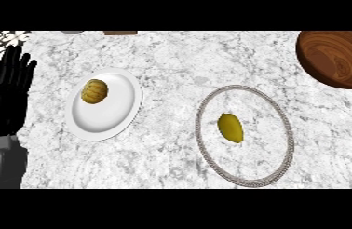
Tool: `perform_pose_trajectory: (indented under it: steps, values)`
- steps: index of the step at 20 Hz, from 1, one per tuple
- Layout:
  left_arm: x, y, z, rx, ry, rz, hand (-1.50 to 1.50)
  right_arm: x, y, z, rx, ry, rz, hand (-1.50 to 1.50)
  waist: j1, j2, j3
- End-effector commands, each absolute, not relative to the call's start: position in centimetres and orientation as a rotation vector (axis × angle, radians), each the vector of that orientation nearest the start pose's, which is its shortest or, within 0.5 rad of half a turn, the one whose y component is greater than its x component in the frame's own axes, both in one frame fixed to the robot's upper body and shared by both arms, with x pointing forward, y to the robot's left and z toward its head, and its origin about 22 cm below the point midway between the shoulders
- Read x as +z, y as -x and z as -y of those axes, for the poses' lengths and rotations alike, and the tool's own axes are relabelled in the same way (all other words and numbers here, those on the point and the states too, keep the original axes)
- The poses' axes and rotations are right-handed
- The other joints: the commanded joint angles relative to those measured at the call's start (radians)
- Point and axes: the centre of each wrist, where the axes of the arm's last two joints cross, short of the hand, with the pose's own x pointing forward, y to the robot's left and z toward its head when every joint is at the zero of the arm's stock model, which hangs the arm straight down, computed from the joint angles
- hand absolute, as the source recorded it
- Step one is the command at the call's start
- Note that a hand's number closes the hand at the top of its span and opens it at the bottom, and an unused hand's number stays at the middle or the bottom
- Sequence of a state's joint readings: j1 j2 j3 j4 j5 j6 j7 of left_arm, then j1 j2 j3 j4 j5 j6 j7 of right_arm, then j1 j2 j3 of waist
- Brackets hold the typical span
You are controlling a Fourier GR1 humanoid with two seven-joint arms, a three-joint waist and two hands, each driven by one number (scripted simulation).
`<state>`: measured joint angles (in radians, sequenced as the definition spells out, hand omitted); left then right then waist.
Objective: Pick the cupcake from the placemat and place it in the bowl
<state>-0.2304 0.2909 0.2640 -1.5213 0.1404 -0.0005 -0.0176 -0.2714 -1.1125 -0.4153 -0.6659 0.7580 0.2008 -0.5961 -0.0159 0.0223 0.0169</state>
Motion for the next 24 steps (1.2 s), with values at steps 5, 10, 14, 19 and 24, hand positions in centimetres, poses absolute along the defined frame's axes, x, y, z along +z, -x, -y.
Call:
perform_pose_trajectory:
  steps: [5, 10, 14, 19, 24]
  values:
    - [8.1, -29.2, -32.7, 0.031, -0.212, 1.805, 0.00, 24.0, -17.2, 63.5, 0.894, 1.146, 1.362, 1.50, 0.031, -0.003, -0.002]
    - [8.2, -29.7, -32.0, 0.022, -0.186, 1.813, 0.00, 26.9, -17.1, 63.9, 0.779, 1.063, 1.551, 1.50, 0.078, 0.001, -0.006]
    - [8.4, -30.2, -31.4, 0.013, -0.190, 1.810, 0.00, 27.4, -16.7, 64.2, 0.750, 0.898, 1.642, 1.50, 0.052, -0.005, -0.008]
    - [9.0, -30.6, -31.3, -0.017, -0.174, 1.819, 0.00, 28.5, -18.3, 63.4, 0.748, 0.834, 1.629, 1.50, 0.086, -0.001, -0.010]
    - [9.0, -30.9, -30.4, -0.015, -0.171, 1.814, 0.00, 29.1, -20.6, 62.3, 0.766, 0.808, 1.596, 1.50, 0.103, -0.002, -0.012]
